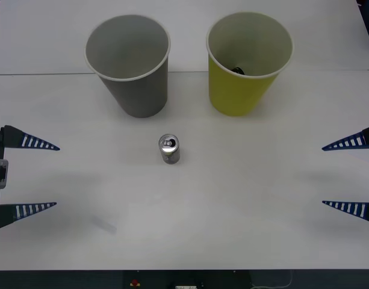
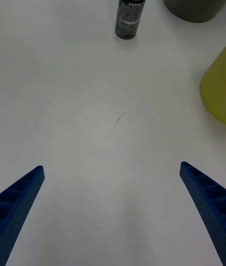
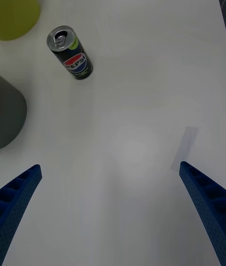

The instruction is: Put the can into the green bin and the plastic bottle into the gray bin

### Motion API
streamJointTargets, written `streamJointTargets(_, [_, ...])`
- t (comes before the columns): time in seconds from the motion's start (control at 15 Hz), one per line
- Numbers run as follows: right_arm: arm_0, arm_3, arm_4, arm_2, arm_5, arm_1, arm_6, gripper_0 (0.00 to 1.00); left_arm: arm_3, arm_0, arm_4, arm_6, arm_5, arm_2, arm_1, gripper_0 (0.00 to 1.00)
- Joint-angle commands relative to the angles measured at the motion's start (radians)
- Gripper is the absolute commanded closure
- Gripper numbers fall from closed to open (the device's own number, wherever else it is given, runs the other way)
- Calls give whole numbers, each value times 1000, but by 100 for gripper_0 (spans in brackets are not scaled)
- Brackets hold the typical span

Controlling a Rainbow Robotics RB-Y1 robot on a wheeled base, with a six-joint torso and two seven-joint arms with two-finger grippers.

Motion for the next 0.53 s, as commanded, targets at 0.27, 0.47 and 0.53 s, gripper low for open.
streamJointTargets(0.27, [0,0,0,0,0,0,0,0,-7,-4,25,-6,-4,8,-30,0])
streamJointTargets(0.47, [0,0,0,0,0,0,0,0,-10,0,31,-8,-4,4,-30,0])
streamJointTargets(0.53, [0,0,0,0,0,0,0,0,-2,0,33,-6,-5,-4,-32,0])
